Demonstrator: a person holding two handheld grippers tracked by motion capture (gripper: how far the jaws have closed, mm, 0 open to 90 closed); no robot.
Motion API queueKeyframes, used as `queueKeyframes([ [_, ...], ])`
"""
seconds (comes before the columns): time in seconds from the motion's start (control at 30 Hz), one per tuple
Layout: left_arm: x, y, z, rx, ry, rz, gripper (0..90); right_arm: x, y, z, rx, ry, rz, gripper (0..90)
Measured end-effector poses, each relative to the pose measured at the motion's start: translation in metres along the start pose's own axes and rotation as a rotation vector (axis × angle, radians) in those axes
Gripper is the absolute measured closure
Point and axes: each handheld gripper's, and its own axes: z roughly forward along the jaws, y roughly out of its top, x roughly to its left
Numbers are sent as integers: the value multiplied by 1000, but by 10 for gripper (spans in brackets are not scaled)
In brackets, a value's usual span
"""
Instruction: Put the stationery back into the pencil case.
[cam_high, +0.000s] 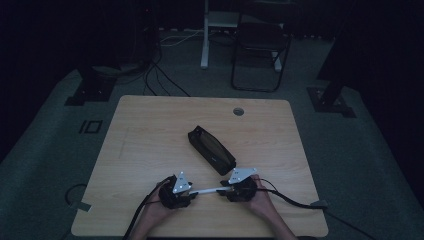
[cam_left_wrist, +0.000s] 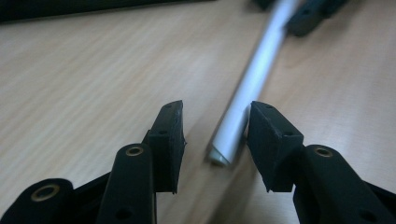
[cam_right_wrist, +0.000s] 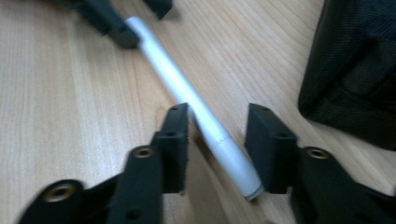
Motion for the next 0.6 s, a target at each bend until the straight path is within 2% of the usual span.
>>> queueKeyframes([
  [0.07, 1, 0, 0, -4, 25, -13, 566, 1, 0, -1, 8, -2, 0, 699],
  [0.2, 1, 0, 1, -6, 30, -16, 598, 3, 2, 1, 11, 1, -7, 698],
  [0.23, -1, 1, 3, -12, 30, -10, 636, 7, 5, 4, 14, 1, -21, 693],
  [0.4, -2, 3, 6, -18, 40, -15, 637, 14, 12, 9, 37, -20, -58, 699],
  [0.47, -1, 3, 6, -15, 48, -30, 595, 17, 14, 9, 50, -37, -82, 702],
  [0.6, 5, 1, 2, -18, 45, -67, 471, 16, 14, 9, 56, -24, -58, 771],
])
